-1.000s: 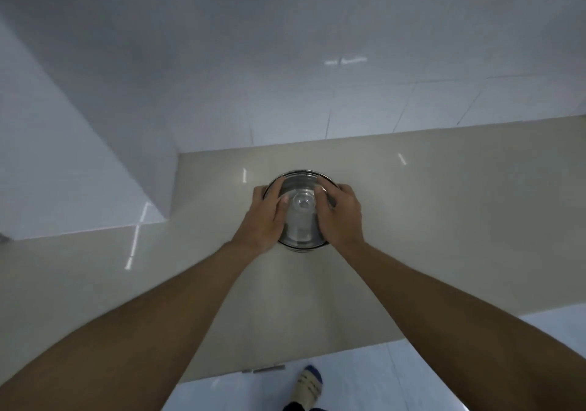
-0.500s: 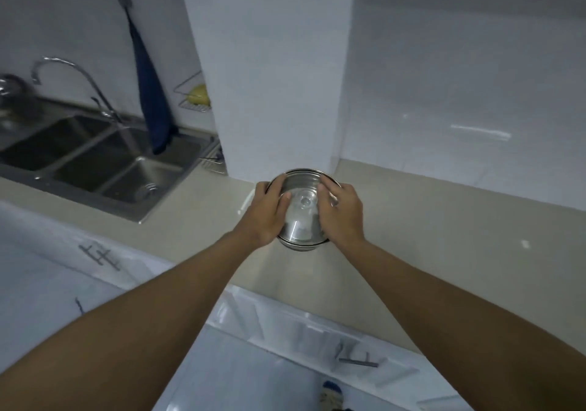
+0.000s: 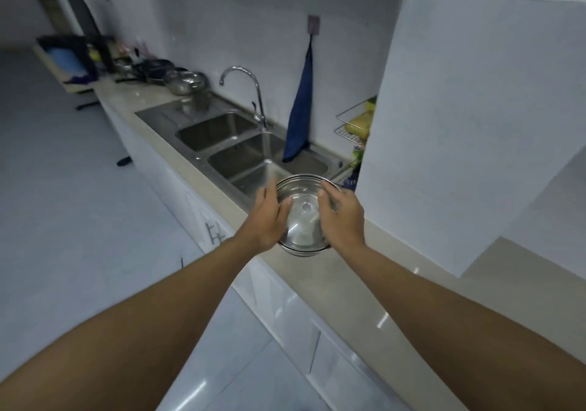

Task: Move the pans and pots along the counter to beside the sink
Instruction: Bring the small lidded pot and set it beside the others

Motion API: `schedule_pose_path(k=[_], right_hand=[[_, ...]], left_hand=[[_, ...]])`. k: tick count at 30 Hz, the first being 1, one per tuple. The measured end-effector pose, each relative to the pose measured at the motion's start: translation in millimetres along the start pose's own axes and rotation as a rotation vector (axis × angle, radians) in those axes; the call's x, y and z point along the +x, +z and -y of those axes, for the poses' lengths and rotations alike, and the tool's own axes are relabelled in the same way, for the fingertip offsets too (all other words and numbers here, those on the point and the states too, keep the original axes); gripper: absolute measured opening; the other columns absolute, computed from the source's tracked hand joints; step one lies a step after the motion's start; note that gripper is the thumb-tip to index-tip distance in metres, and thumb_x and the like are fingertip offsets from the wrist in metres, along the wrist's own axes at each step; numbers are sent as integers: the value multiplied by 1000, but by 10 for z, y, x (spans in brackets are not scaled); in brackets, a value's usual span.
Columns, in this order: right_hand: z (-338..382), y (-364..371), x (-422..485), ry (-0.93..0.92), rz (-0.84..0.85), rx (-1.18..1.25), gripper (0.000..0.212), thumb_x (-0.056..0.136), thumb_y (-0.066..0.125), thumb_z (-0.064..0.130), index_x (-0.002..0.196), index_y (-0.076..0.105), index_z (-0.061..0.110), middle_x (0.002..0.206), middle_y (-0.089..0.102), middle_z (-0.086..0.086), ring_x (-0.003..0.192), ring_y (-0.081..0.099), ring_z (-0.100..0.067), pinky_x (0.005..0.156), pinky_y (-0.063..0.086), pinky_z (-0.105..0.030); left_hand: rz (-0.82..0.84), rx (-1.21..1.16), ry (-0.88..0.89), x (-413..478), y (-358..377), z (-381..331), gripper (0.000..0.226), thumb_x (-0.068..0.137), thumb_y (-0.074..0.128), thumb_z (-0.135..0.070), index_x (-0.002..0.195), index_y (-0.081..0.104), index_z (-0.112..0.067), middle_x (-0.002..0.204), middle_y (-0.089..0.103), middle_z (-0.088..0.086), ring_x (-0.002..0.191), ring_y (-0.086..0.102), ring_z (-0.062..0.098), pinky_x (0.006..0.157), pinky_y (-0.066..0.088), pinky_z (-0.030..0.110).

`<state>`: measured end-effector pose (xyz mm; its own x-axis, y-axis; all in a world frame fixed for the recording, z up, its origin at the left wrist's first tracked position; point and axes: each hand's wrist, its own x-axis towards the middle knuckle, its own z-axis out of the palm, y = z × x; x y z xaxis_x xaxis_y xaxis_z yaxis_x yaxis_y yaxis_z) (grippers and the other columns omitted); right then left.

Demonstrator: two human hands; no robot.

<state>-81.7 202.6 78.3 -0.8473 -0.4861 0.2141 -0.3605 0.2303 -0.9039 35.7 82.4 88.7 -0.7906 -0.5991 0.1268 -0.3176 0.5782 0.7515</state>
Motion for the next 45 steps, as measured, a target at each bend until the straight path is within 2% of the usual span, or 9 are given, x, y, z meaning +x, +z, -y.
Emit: schedule_pose_path(k=[4,9,15,18,32,38,40,43,45], right_hand=[[140,601,380,-13,97,29,37,101,56,37,136,66,28,124,62,1,110,54,-7,106,45,-32],[323,1331,785,-56,213,67,36,101,57,36,135,67,28,127,61,0,114,57,-8,101,41,-23],[552,2280,1111,-74,310,79,35,101,56,38,134,67,31,123,61,3,113,58,-12,105,47,-34],[719,2813,1273,-79,317,66,36,100,56,41,133,67,35,121,60,5,113,59,-13,99,46,-32],[1545,4835,1942,-61,285,75,35,102,56,35,134,68,29,124,63,-2,117,60,-16,99,40,-23],[1645,5537,2486,-61,273,102,34,101,58,36,132,69,29,120,62,-1,116,61,-18,106,48,-37],[1655,5797,2727,-79,272,96,34,100,58,37,132,69,31,119,63,3,111,61,-13,102,48,-30],[1664,6168,3105,-65,280,71,34,100,57,43,131,69,37,115,59,12,95,55,4,86,31,0],[1689,6403,3356,-57,287,95,32,99,60,39,129,70,35,113,58,11,99,58,0,88,35,-4]], left_hand=[[-39,33,-115,306,-407,320,66,105,33,-45,159,6,-17,157,21,8,137,40,25,112,39,36],[-125,22,-183,584,-862,706,57,105,35,-42,153,22,-14,150,31,10,134,42,26,113,41,41],[-220,41,-220,889,-1438,1311,53,106,36,-40,151,23,-16,143,34,4,122,43,16,99,40,25],[-231,54,-230,1099,-1795,1677,55,105,36,-41,152,24,-15,146,35,9,130,45,25,105,44,32],[-175,72,-224,2150,-3405,3129,61,105,33,-42,157,12,-18,153,27,7,133,41,22,96,35,20],[-184,78,-194,2768,-3791,3616,59,105,34,-41,156,15,-19,150,30,7,116,37,9,92,34,18],[-197,75,-187,3021,-3919,3794,58,106,34,-41,156,16,-19,149,30,6,114,36,7,94,32,19],[-210,88,-191,3437,-4091,4037,56,106,34,-41,154,18,-19,146,32,6,112,38,8,94,32,21],[-208,82,-207,3707,-4203,4181,54,106,35,-41,153,21,-19,143,34,6,110,40,9,94,32,21]])
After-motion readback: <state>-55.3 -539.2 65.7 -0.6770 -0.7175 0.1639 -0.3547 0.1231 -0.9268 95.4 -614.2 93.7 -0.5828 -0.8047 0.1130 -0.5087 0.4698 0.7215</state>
